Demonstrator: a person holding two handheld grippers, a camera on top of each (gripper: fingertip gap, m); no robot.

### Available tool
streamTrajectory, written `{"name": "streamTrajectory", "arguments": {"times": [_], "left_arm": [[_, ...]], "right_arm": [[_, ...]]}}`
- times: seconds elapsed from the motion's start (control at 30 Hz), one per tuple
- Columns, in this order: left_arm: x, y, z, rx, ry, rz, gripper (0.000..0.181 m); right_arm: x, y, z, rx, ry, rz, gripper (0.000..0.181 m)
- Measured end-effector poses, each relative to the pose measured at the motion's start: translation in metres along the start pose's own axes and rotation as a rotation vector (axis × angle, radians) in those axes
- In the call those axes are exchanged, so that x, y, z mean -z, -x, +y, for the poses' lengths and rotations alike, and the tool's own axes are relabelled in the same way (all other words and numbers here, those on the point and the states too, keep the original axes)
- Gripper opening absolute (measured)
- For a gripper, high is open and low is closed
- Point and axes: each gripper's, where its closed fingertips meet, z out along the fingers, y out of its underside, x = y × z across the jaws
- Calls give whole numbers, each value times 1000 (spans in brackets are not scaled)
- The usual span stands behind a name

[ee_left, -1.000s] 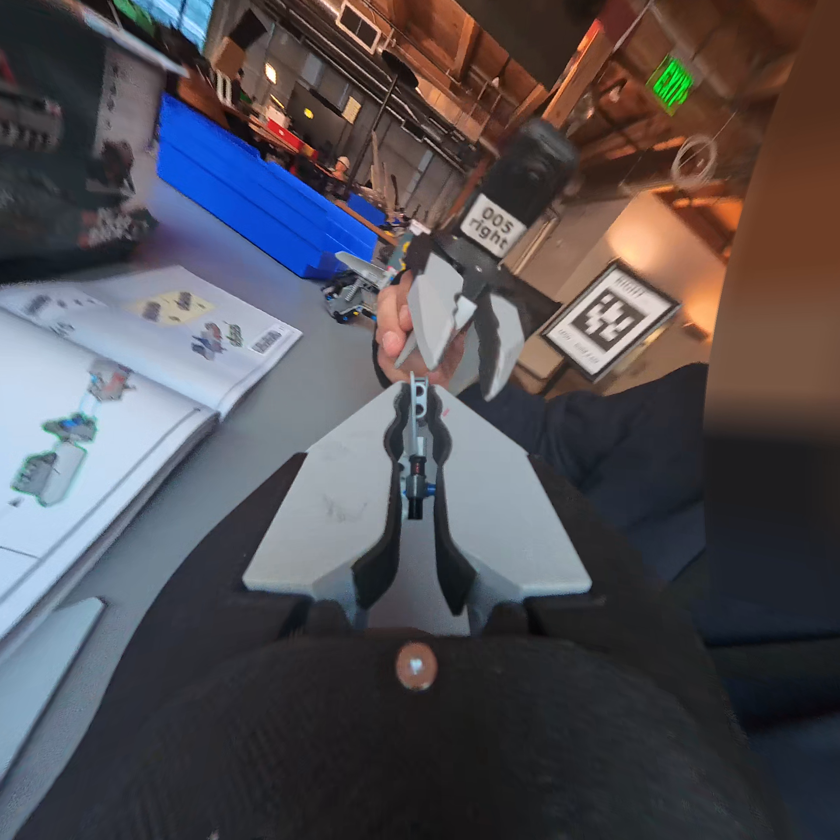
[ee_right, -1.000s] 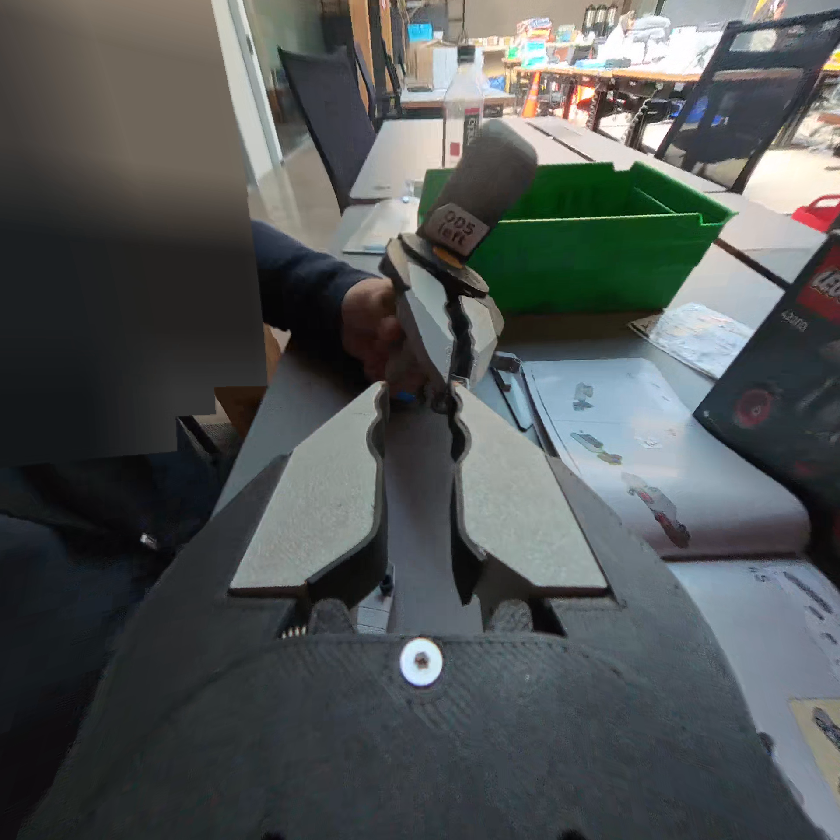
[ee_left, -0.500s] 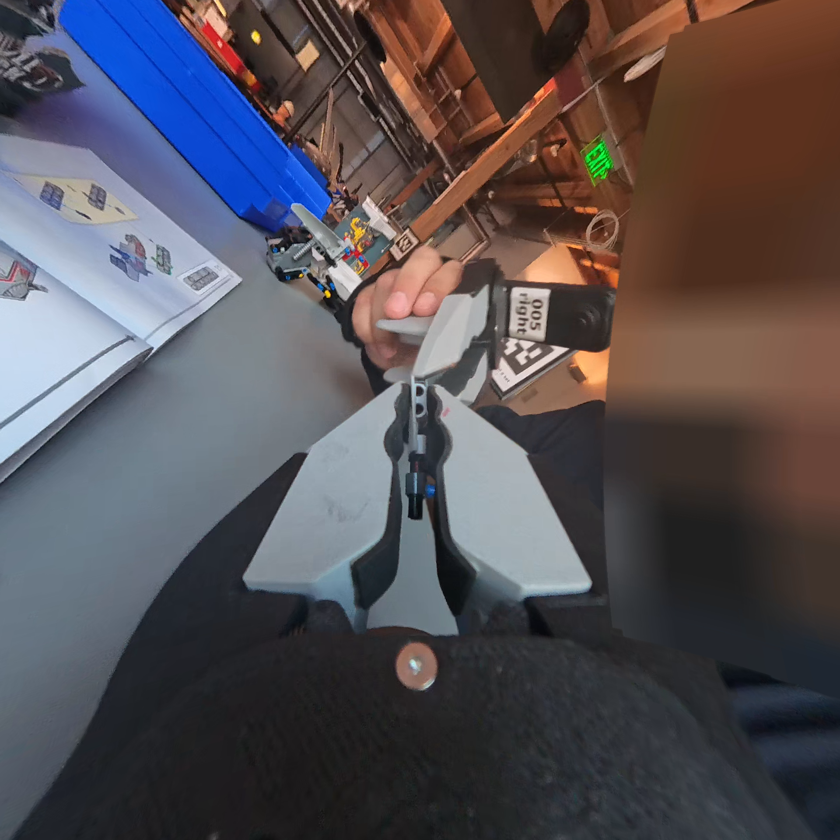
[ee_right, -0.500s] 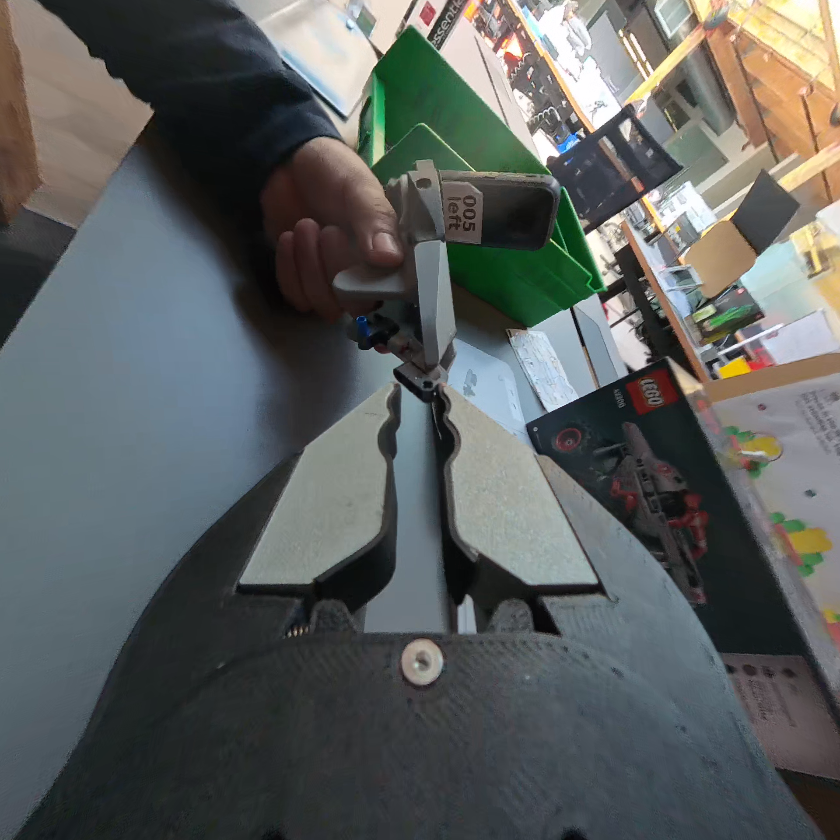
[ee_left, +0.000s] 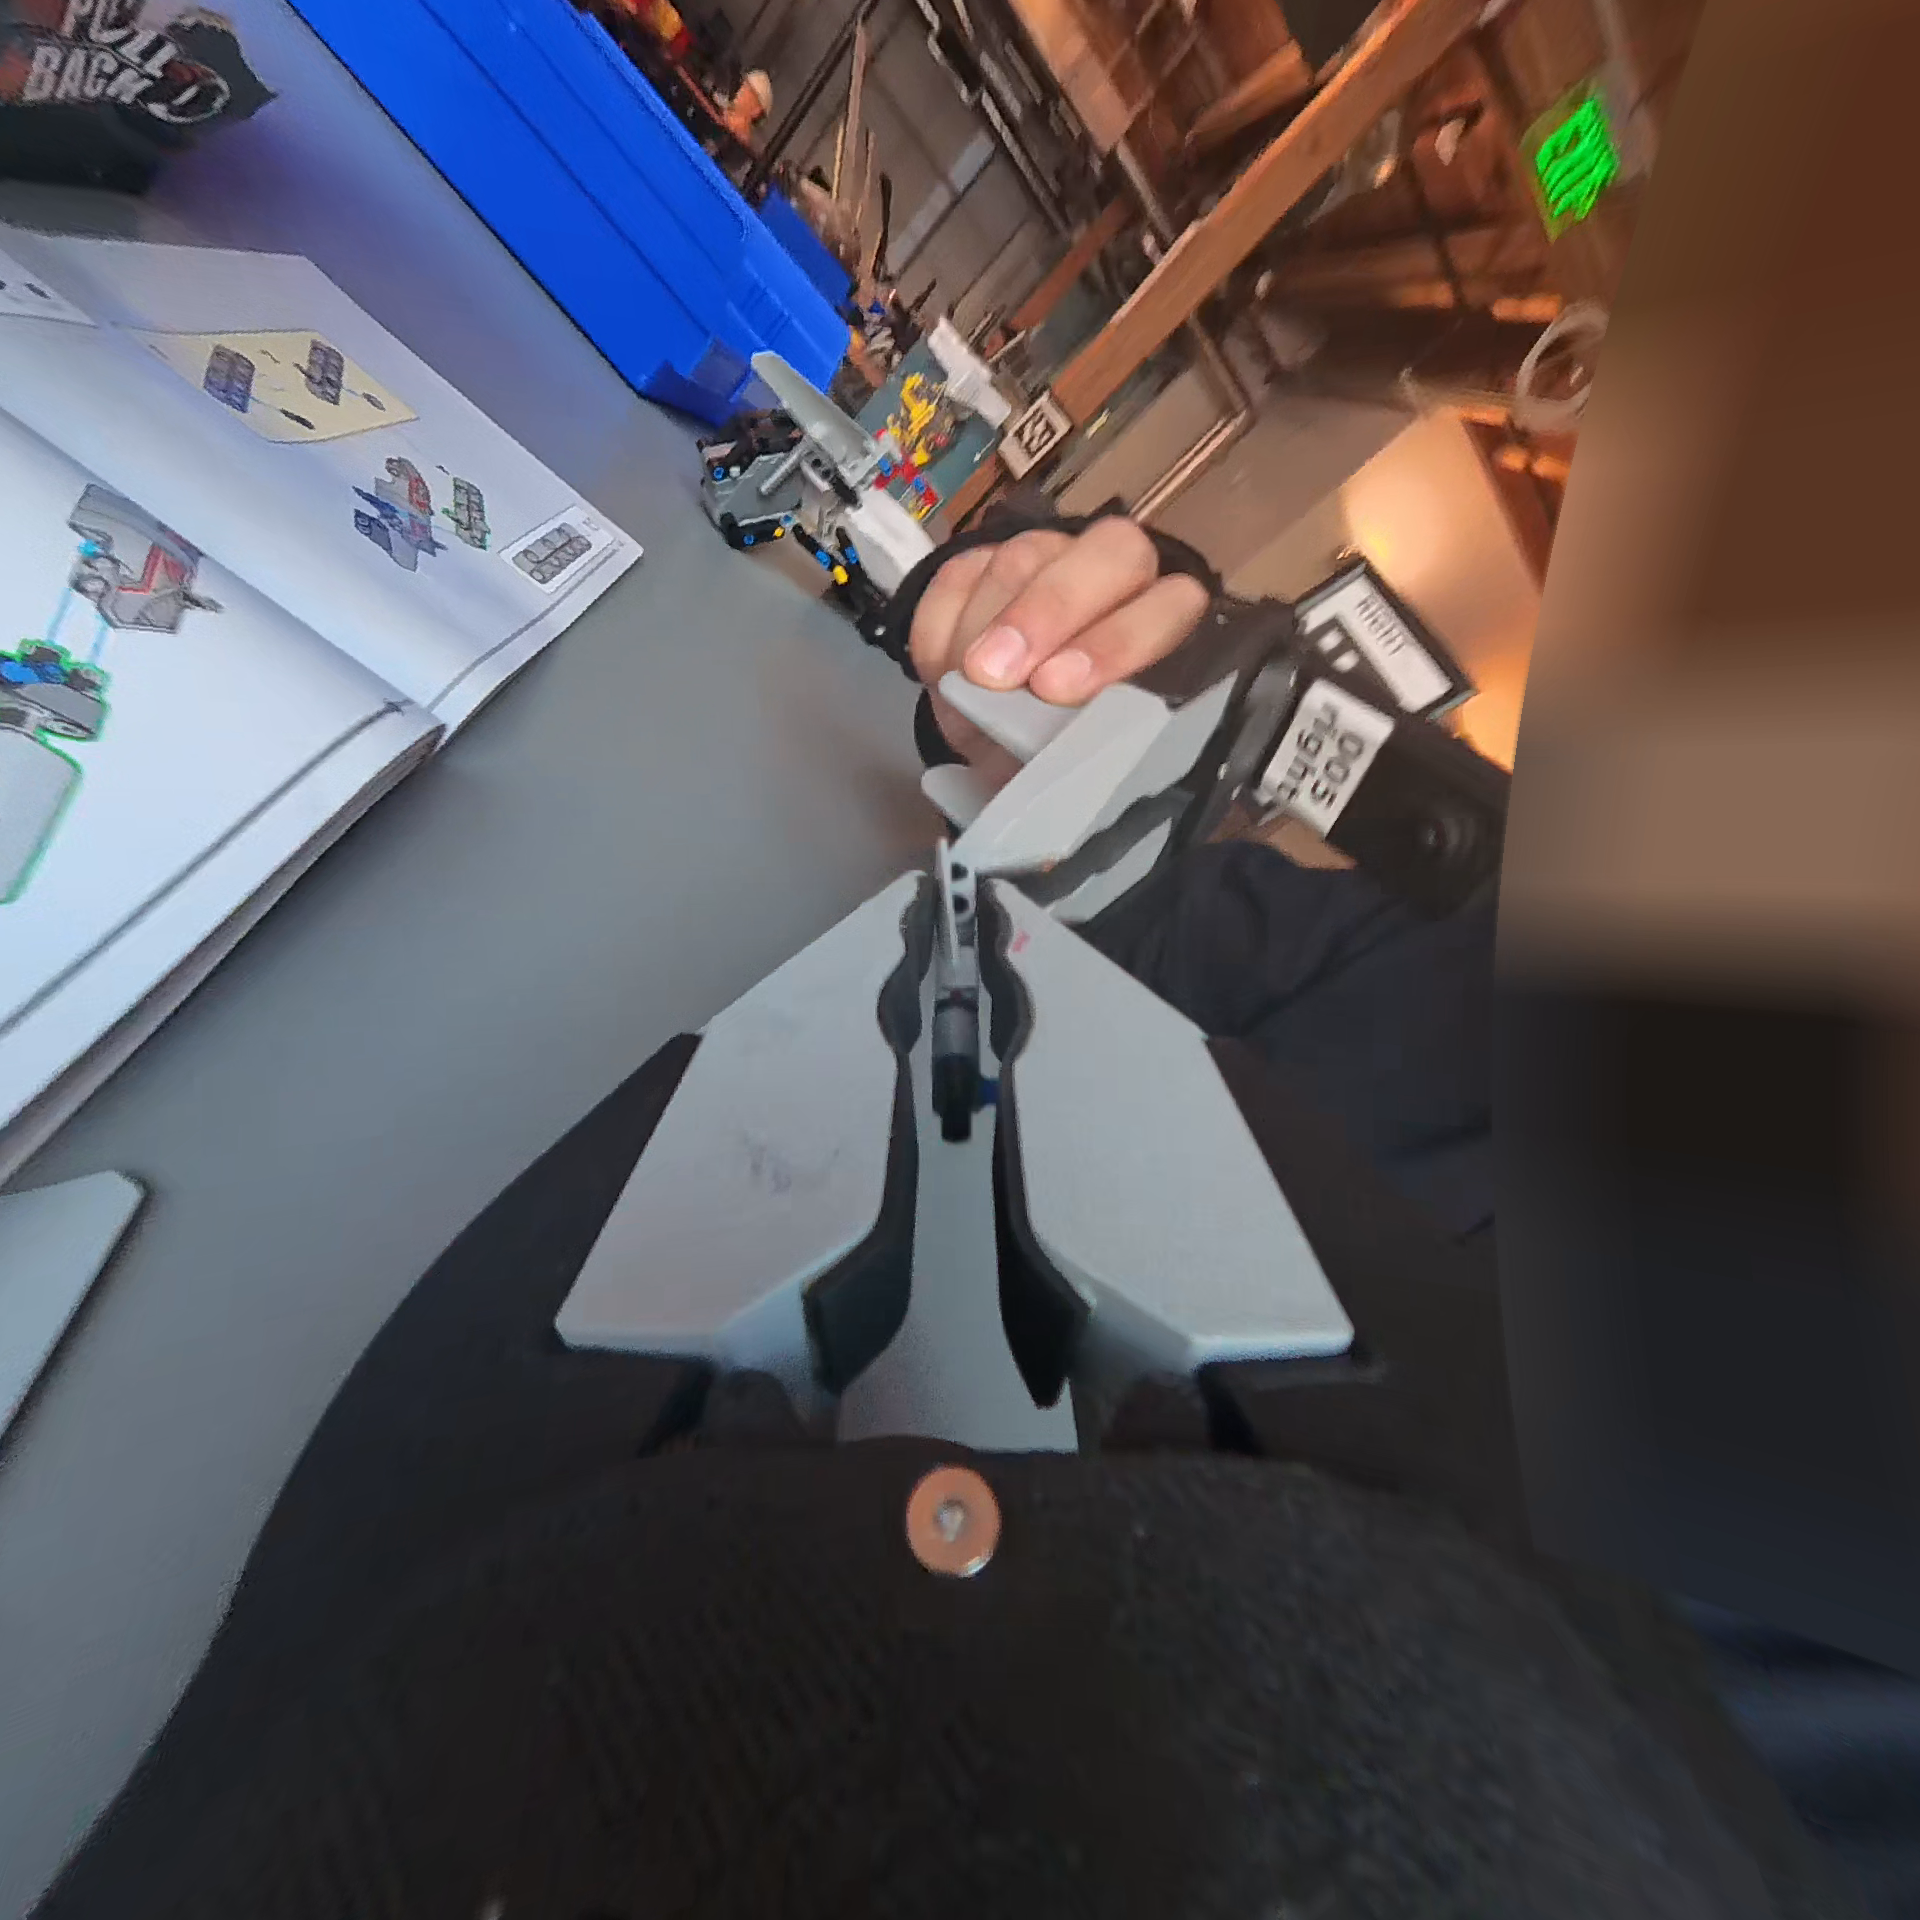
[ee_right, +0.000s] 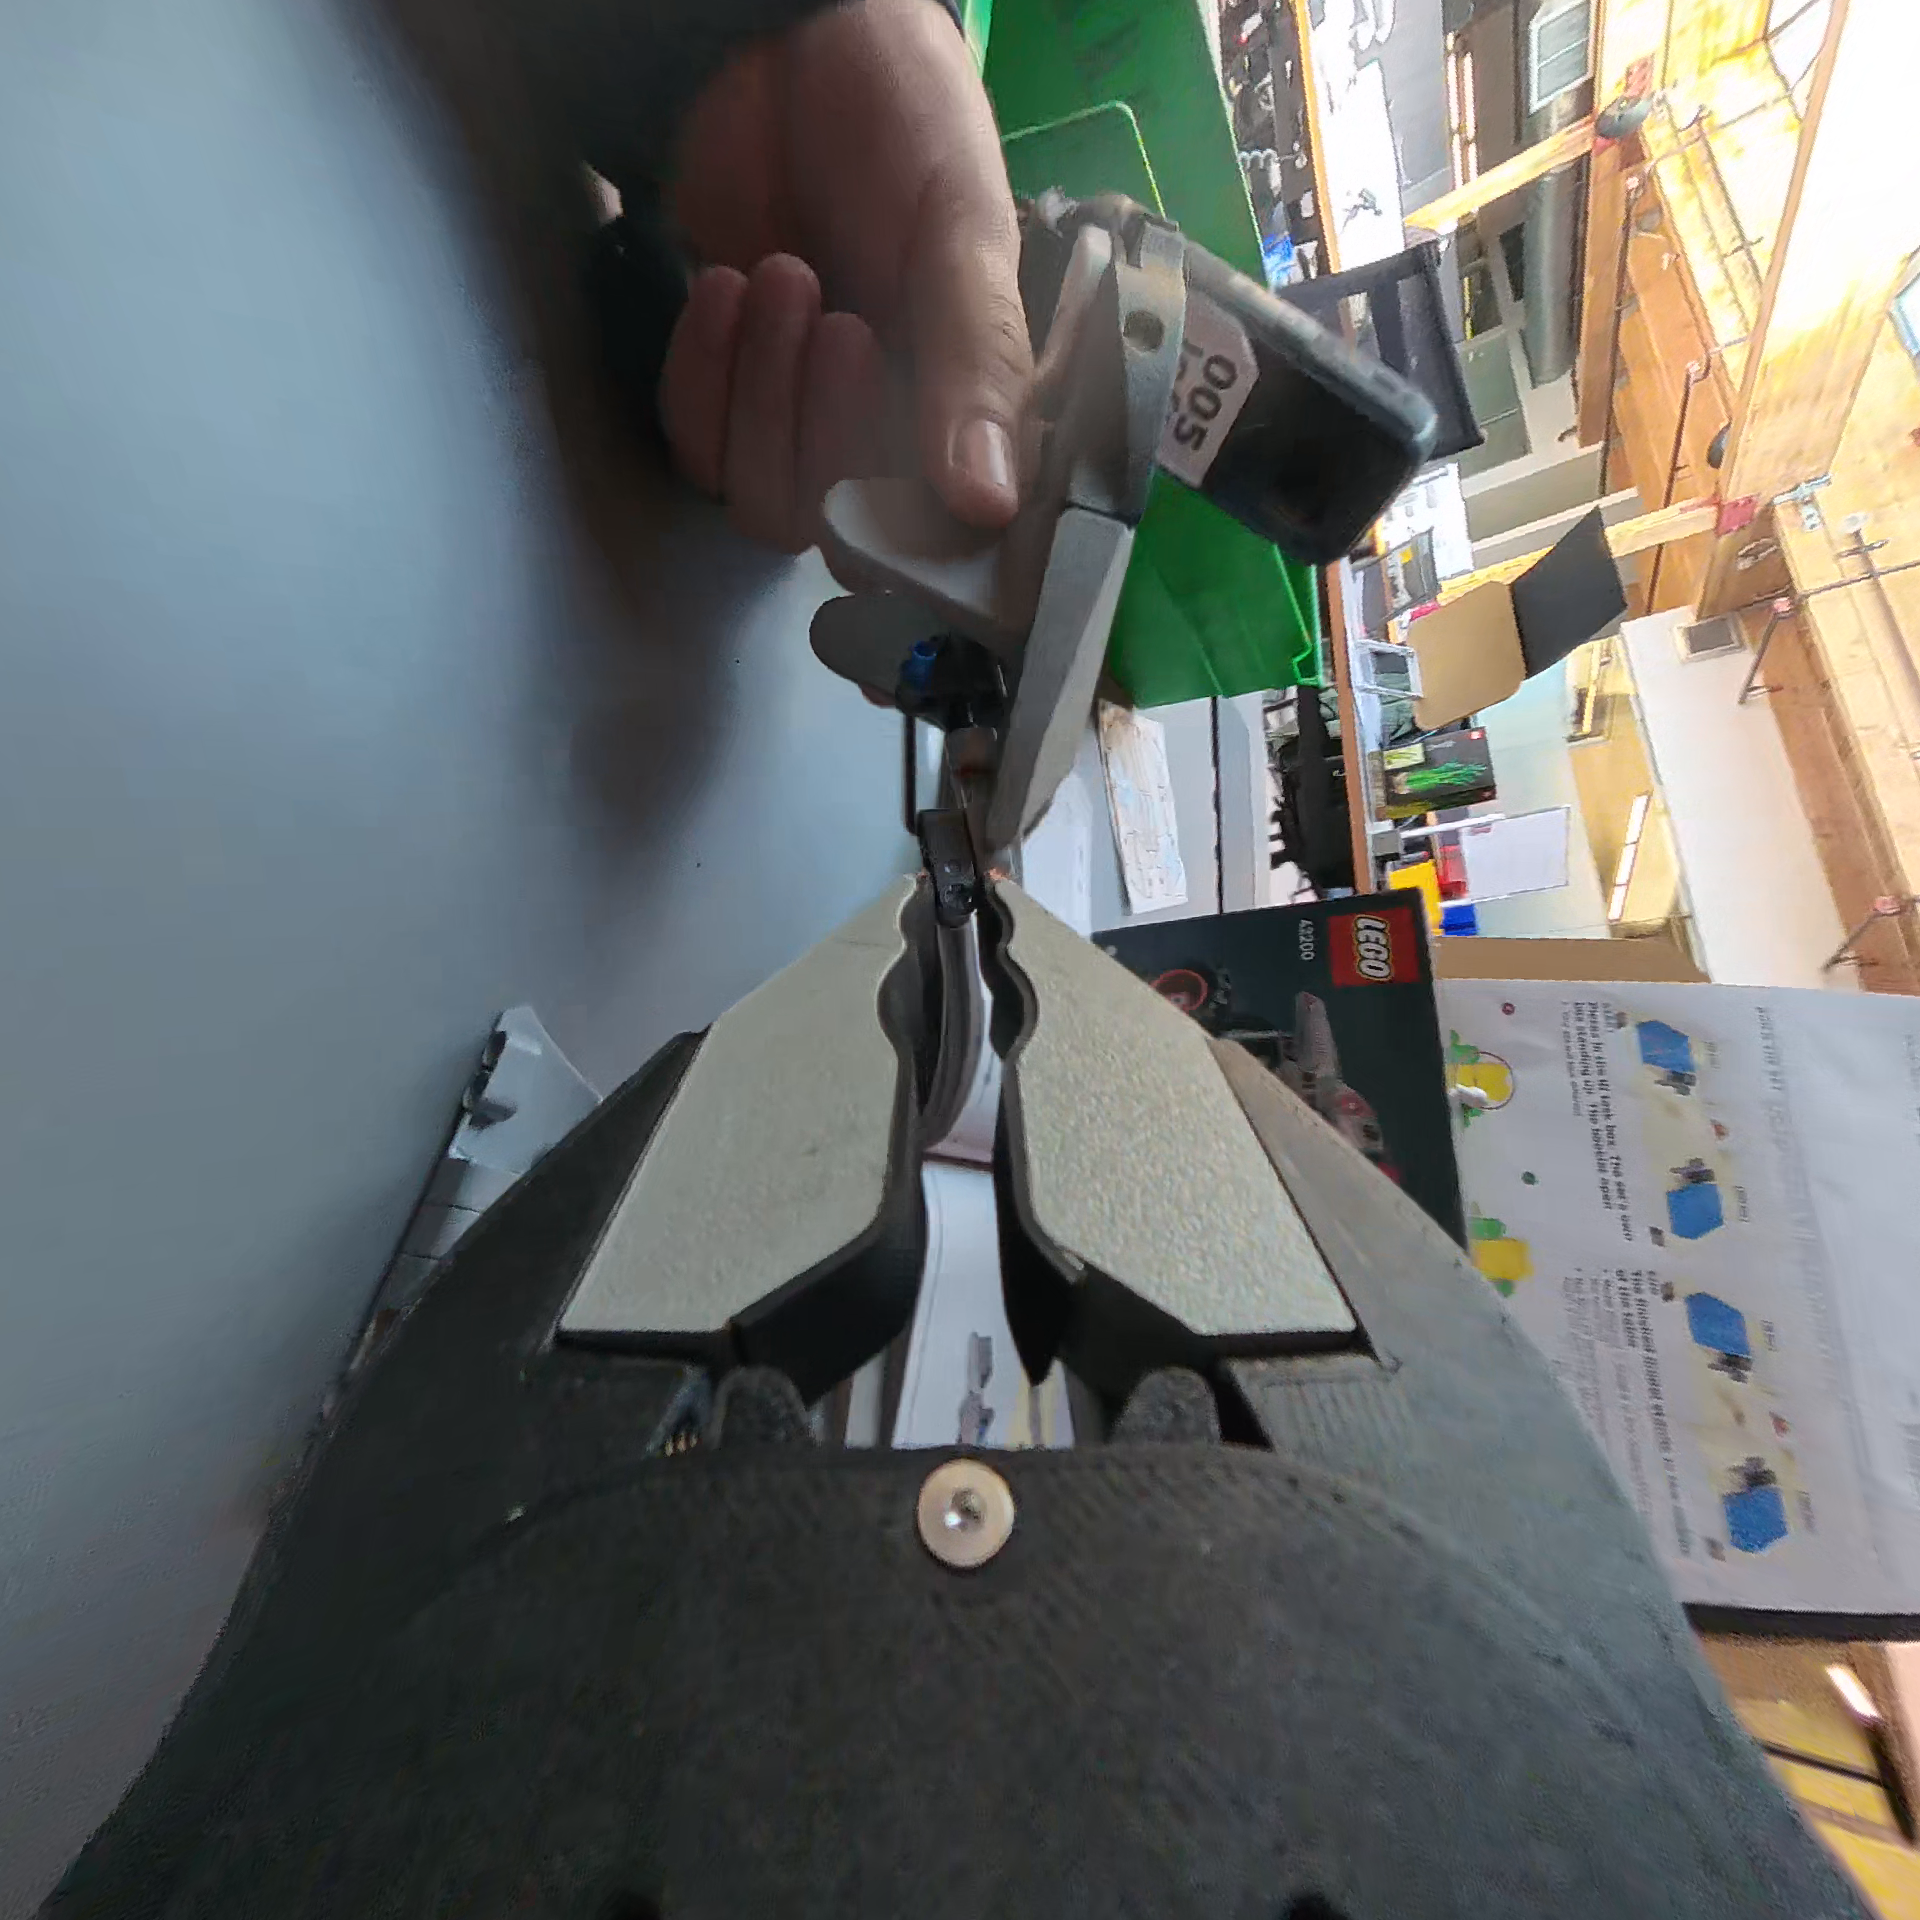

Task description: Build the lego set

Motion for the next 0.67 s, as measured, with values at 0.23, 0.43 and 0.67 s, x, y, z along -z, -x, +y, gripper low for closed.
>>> {"name": "streamTrajectory", "arguments": {"times": [0.23,0.43,0.67], "left_arm": [[11,12,4,-530,152,-292,28],[5,23,20,-910,302,-452,12],[6,35,39,-879,435,-445,11]], "right_arm": [[3,7,5,-197,-59,-114,4],[1,14,4,-283,-74,-184,4],[-4,42,5,-340,-112,-356,4]]}}
